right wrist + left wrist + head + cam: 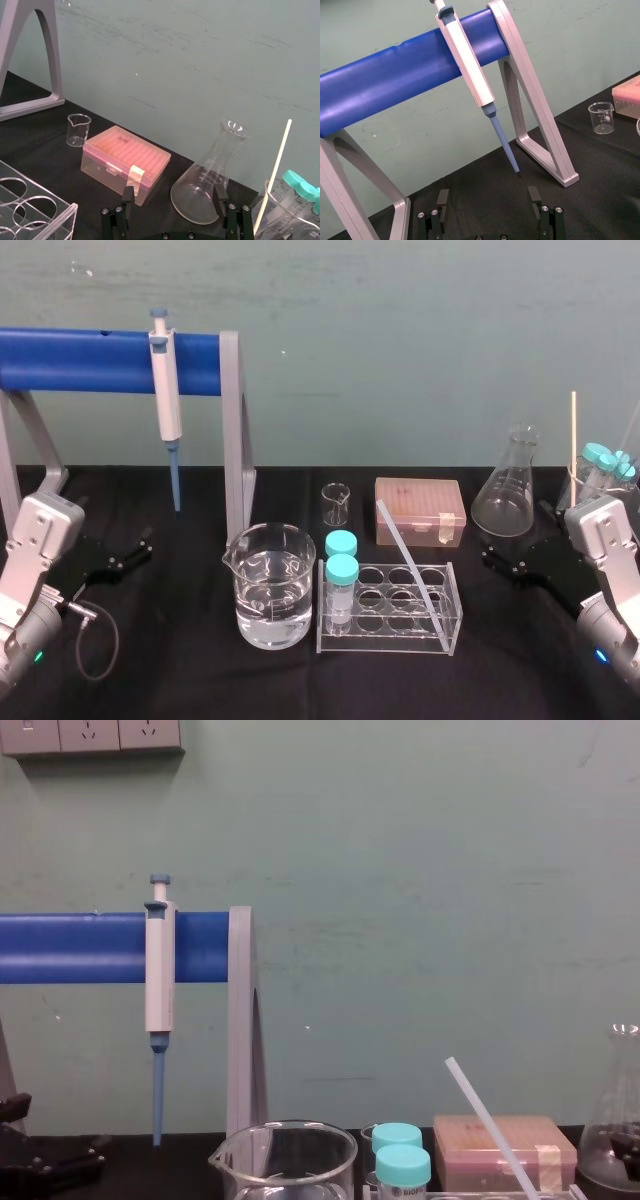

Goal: Pick up the stirring rod with one hand, then place it down.

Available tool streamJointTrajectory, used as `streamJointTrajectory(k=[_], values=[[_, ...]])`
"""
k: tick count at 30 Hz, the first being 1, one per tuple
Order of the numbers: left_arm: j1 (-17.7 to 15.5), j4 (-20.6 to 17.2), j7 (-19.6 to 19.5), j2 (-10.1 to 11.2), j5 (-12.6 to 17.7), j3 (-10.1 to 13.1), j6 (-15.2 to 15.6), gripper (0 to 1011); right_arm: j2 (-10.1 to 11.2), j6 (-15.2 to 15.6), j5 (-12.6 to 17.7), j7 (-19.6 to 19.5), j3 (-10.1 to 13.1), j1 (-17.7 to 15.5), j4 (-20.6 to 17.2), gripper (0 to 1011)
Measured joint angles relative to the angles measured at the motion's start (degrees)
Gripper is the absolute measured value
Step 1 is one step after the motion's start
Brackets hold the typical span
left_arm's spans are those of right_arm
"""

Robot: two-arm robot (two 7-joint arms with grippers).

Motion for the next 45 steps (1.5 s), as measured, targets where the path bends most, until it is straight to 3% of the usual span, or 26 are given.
streamJointTrajectory(k=[33,39,45], values=[[0.0,0.0,0.0,0.0,0.0,0.0,0.0,1000,0.0,0.0,0.0,0.0,0.0,0.0,0.0,1002],[0.0,0.0,0.0,0.0,0.0,0.0,0.0,1000,-0.31,0.14,0.62,1.15,1.26,-0.09,-0.02,1002],[0.0,0.0,0.0,0.0,0.0,0.0,0.0,1000,0.98,2.25,3.6,4.19,3.1,-2.9,-4.05,1002]])
